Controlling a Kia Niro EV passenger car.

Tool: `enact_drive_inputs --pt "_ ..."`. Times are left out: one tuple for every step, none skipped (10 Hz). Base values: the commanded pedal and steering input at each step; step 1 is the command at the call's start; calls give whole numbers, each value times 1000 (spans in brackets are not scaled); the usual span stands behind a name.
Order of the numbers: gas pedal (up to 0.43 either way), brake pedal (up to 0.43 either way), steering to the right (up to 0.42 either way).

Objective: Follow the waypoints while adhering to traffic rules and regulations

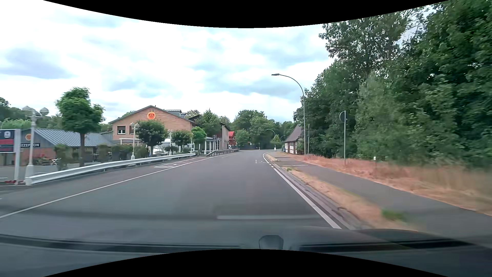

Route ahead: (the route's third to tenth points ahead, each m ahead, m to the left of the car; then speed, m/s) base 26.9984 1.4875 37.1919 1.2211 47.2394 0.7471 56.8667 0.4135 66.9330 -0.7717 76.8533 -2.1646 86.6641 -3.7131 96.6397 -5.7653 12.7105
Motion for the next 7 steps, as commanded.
enact_drive_inputs --pt "0 0 3" --pt "0 0 3" --pt "0 0 3" --pt "0 0 3" --pt "0 0 3" --pt "0 0 3" --pt "0 0 4"
